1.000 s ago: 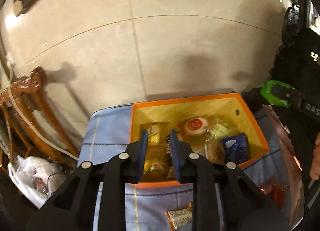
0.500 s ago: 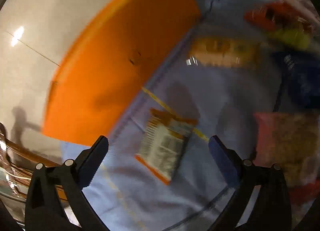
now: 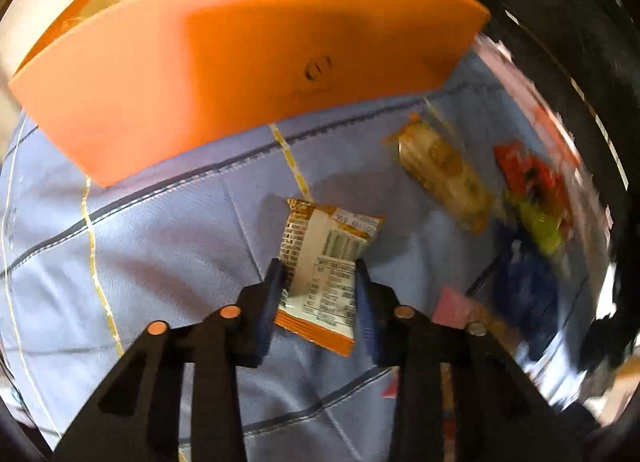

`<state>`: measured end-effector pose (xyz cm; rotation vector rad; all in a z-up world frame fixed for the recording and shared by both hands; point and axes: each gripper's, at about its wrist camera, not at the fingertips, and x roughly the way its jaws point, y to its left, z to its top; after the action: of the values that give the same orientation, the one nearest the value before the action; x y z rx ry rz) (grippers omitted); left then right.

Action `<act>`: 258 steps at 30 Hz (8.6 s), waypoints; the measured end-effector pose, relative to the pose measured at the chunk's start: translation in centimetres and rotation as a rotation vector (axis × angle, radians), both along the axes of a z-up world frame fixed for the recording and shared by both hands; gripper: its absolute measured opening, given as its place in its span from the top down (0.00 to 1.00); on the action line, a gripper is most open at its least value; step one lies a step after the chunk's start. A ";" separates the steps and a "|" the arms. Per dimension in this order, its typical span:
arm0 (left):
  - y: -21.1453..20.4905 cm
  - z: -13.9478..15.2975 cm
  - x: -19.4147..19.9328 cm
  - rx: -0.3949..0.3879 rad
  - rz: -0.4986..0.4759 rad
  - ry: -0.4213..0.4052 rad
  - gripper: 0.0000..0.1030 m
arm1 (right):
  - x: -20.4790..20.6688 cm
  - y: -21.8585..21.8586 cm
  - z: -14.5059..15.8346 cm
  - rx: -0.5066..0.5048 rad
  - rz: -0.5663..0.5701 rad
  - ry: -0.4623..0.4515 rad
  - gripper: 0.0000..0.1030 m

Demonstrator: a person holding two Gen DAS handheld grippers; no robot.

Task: Organize snacks

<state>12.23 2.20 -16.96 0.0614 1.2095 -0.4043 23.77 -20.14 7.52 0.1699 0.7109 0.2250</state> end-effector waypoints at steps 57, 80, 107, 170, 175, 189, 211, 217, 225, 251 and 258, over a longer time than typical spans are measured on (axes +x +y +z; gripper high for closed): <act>1.9 15.4 0.2 0.342 0.006 -0.423 0.04 | 0.2 2.4 0.9 0.015 0.110 -0.029 0.59; 3.8 16.2 2.1 0.046 0.037 -0.210 0.68 | -0.8 3.1 2.0 0.010 0.141 -0.034 0.59; 12.5 8.0 -9.3 0.103 0.512 0.039 0.04 | -4.2 4.0 -16.1 -0.219 0.114 0.417 0.04; 10.9 5.7 -0.7 0.527 -0.001 -0.242 0.04 | 0.8 5.5 0.3 -0.098 0.047 0.042 0.66; 12.9 2.7 2.5 0.288 0.134 -0.172 0.04 | 0.7 5.6 -0.4 -0.111 0.030 0.057 0.66; 10.0 6.1 1.4 -0.045 0.169 -0.088 0.73 | -0.4 6.3 0.2 -0.088 0.070 0.061 0.66; 0.6 3.0 -3.1 0.094 -0.190 -0.110 0.04 | -0.7 4.4 1.1 -0.024 0.059 0.045 0.66; -1.6 -0.7 -3.3 0.107 -0.142 -0.044 0.16 | -0.9 4.4 1.0 -0.019 0.063 0.049 0.66; -1.1 2.0 -4.0 0.056 -0.113 -0.006 0.40 | -1.4 4.0 1.7 0.005 0.067 0.042 0.66; 3.2 14.5 3.3 0.167 0.294 -0.237 0.04 | -2.8 -3.3 -3.4 -0.200 -0.079 0.193 0.04; 0.9 7.1 -14.1 0.078 -0.010 -0.186 0.04 | -11.5 -10.5 -13.9 -0.182 -0.383 0.383 0.04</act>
<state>-1.89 3.11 -9.88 0.1682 1.0409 -0.3519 12.28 -30.60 -6.35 0.1732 1.0571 -0.2456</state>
